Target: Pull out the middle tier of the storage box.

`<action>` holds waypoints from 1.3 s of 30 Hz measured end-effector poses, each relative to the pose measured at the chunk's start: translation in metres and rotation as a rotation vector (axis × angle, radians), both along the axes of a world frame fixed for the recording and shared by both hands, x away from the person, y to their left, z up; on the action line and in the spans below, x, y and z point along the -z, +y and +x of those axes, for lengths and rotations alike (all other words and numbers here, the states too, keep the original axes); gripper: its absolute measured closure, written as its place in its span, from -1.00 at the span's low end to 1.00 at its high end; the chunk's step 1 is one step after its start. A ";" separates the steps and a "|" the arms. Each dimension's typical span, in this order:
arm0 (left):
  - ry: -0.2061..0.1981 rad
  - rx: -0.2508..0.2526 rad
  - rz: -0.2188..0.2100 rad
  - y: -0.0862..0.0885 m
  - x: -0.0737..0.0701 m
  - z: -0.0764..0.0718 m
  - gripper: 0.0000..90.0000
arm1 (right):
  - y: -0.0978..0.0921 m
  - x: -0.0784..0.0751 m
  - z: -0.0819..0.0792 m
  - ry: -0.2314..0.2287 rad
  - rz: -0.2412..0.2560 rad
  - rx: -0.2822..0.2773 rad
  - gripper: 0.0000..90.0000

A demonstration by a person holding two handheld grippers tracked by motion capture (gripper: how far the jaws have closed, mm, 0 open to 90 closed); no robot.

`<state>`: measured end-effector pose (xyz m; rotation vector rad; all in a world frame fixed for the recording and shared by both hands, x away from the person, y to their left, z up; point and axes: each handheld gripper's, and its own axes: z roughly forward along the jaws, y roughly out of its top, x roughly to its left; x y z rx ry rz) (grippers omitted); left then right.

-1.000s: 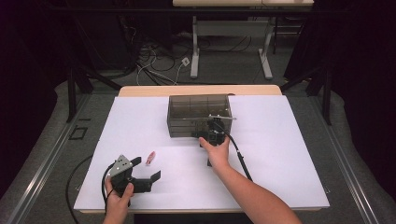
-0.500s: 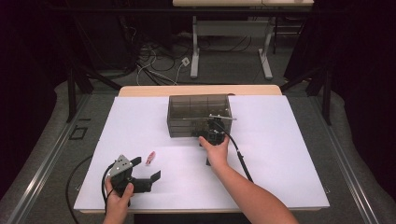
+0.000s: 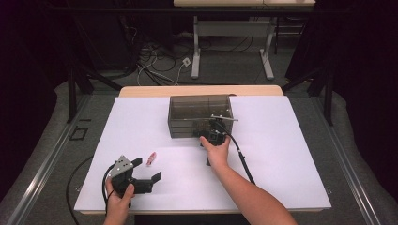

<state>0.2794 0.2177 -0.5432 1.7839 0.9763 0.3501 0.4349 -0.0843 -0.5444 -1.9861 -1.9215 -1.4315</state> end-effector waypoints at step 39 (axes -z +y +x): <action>-0.005 0.002 0.002 0.000 0.000 0.000 -0.99 | -0.001 0.008 -0.006 0.032 0.134 0.105 0.76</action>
